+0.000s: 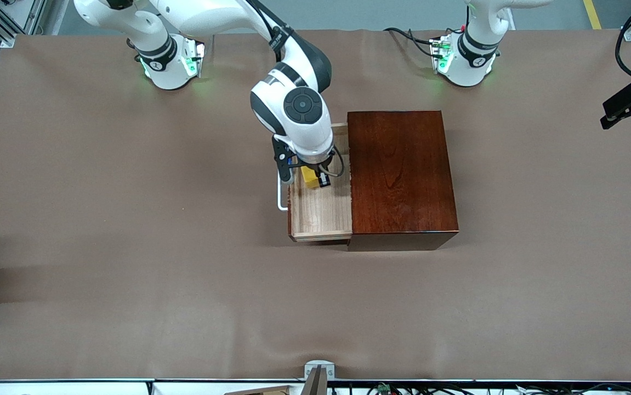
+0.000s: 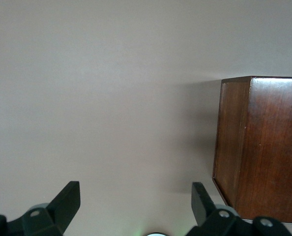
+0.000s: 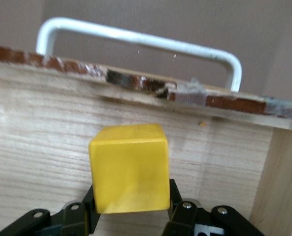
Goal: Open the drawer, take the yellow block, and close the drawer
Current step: 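Lower the right gripper into the drawer and grasp the yellow cube, then lift the yellow cube out with the right gripper and carry it aside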
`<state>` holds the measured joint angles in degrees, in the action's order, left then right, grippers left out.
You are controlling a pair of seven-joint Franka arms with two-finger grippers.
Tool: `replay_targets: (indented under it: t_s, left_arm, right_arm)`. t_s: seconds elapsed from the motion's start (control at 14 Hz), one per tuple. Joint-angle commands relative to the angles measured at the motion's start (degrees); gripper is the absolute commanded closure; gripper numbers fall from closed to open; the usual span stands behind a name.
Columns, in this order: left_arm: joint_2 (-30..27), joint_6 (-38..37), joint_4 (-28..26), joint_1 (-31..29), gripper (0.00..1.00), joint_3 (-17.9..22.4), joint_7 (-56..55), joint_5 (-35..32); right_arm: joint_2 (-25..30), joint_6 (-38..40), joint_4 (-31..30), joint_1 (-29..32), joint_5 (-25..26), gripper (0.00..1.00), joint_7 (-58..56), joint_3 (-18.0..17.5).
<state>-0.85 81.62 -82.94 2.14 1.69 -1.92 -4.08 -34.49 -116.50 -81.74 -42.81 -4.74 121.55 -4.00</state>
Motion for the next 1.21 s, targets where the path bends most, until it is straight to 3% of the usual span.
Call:
replay_targets:
  t_s: [0.0, 0.29, 0.5, 0.79, 1.14]
  left_arm:
    - [-0.8, -0.9, -0.2, -0.6, 0.0, 0.1, 0.0, 0.6]
    - [-0.8, -1.4, -0.1, -0.7, 0.0, 0.4, 0.1, 0.4]
    - [-0.8, -1.4, -0.1, -0.7, 0.0, 0.4, 0.0, 0.4]
    - [-0.6, -0.9, 0.0, -0.6, 0.0, 0.4, -0.3, 0.6]
    - [-0.7, -1.3, 0.0, 0.3, 0.0, -0.4, -1.9, 1.2]
  right_arm:
    - [0.2, 7.1, 5.1, 2.3, 0.5, 1.0, -1.1, -0.5]
    - [0.5, 11.0, 10.3, 6.0, 0.3, 1.0, -2.3, -0.7]
    - [2.1, 15.6, 11.6, 9.5, 0.2, 1.0, -10.5, -0.5]
    - [4.9, 20.3, 9.3, 15.5, 0.1, 1.0, -29.2, -0.6]
    - [9.3, 20.6, -0.8, 21.6, 0.0, 1.0, -47.3, -0.5]
